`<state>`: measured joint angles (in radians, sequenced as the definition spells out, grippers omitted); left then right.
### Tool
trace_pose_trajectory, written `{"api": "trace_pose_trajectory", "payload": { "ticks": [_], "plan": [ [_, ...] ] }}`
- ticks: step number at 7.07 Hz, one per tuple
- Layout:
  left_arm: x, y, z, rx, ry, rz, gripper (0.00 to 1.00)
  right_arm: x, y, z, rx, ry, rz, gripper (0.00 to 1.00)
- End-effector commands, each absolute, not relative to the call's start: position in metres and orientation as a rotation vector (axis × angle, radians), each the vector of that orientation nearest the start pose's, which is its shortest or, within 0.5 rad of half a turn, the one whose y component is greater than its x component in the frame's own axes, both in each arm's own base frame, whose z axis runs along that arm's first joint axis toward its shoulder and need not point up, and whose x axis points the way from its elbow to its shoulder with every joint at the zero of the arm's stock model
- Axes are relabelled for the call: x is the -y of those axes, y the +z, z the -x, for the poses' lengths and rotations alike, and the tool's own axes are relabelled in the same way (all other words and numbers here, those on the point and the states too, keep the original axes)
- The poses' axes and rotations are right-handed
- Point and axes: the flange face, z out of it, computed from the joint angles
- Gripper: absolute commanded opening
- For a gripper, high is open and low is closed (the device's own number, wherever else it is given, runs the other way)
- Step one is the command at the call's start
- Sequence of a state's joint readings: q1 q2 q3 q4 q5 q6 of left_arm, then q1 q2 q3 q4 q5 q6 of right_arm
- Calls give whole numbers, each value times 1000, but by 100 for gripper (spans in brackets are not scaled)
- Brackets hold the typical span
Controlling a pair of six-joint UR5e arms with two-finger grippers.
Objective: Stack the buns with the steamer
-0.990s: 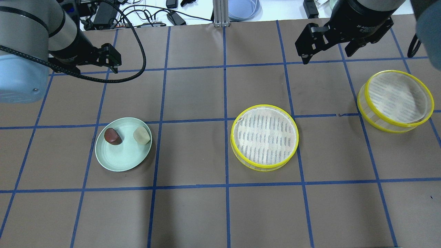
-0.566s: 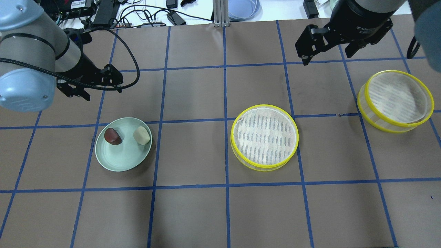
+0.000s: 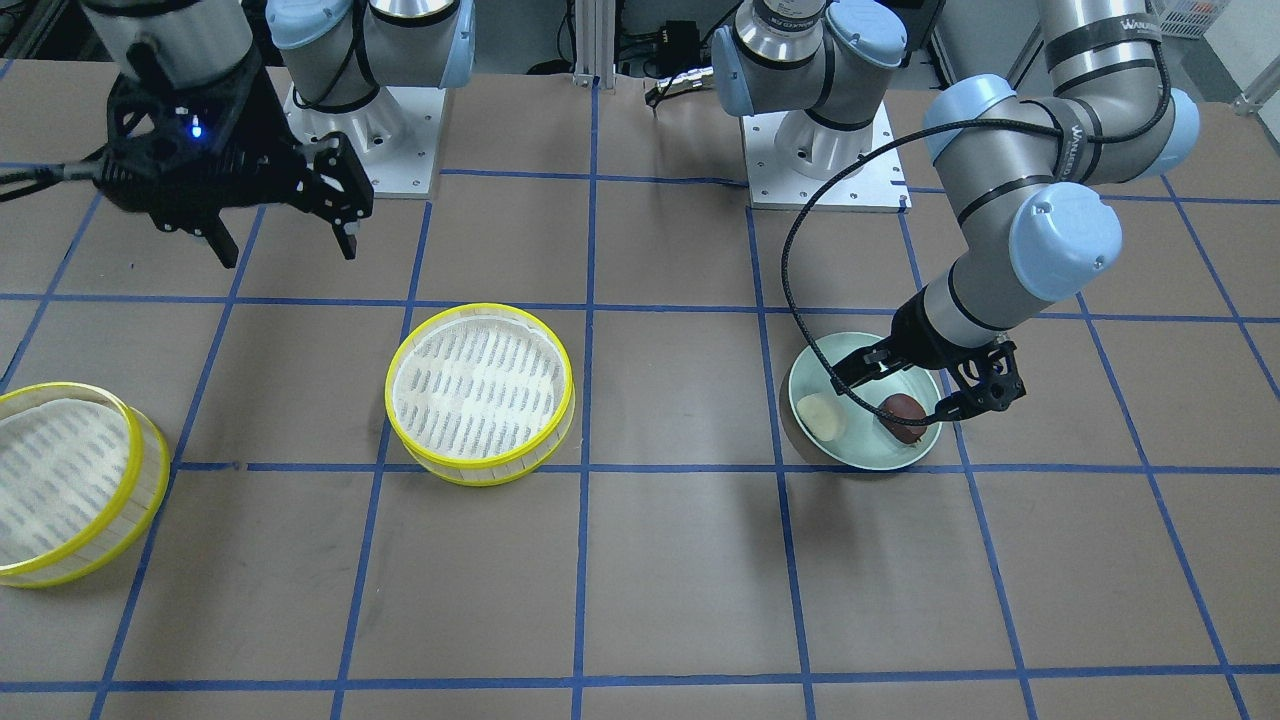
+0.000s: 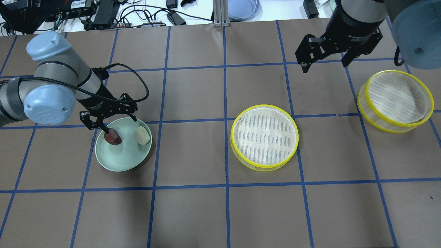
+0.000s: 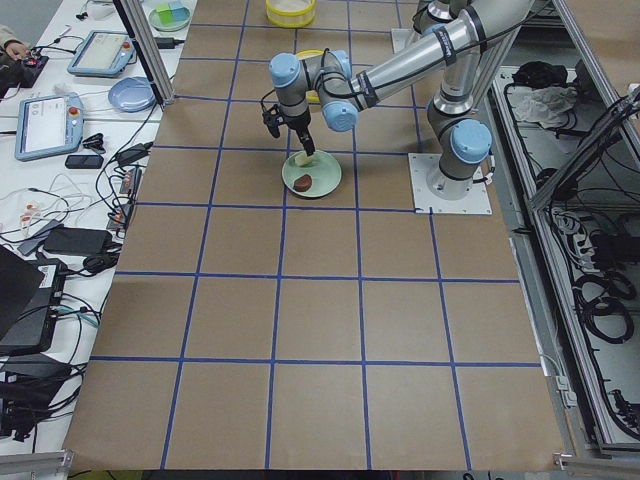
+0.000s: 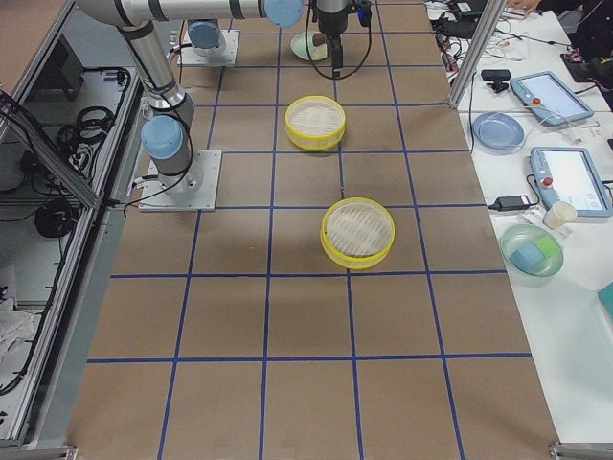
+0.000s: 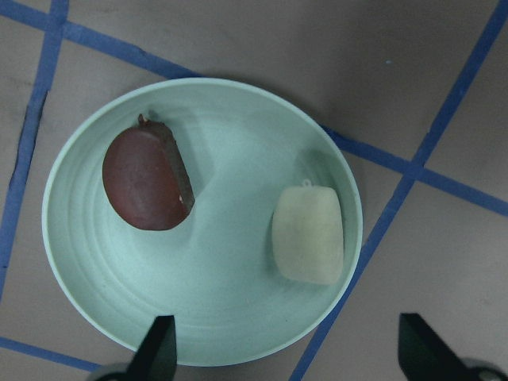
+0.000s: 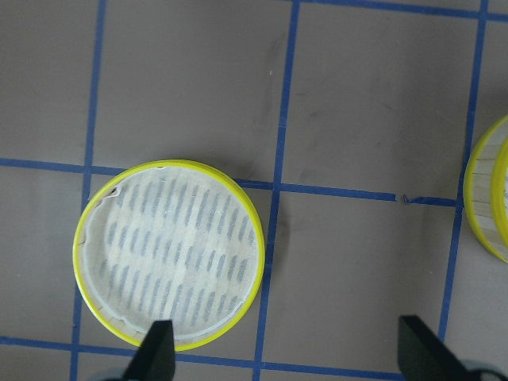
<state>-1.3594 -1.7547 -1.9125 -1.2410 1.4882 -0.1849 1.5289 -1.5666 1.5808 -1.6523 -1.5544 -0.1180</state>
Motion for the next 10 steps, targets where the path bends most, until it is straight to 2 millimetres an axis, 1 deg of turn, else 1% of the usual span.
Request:
{"api": "trace_pose_trajectory", "payload": {
  "ticks": [1,2,3,4,5,6,7,8,9,10],
  "plan": [
    [528,222,33,-3148,397,664,97,535,453,15,-3118,-19,-7,99],
    [531,212,32,-3148,410,665,97,550,413,94,-3102,51,-20,98],
    [537,198,33,-3155,427,682,96,560,380,168,-3119,14,-31,99],
    [538,194,36,-3174,444,733,90,570,336,221,-3137,15,19,99],
    [537,192,36,-3173,462,738,79,583,297,255,-3213,11,76,99],
    [534,191,38,-3162,478,762,61,591,264,276,-3231,1,120,96],
    [533,190,38,-3159,488,762,39,589,242,292,-3215,13,102,88],
    [533,189,38,-3159,493,758,38,593,229,297,-3223,-3,118,85],
    [533,190,38,-3155,491,766,19,593,225,298,-3223,3,153,75],
    [535,201,37,-3162,451,765,0,593,224,299,-3225,10,160,62]
  ]
}}
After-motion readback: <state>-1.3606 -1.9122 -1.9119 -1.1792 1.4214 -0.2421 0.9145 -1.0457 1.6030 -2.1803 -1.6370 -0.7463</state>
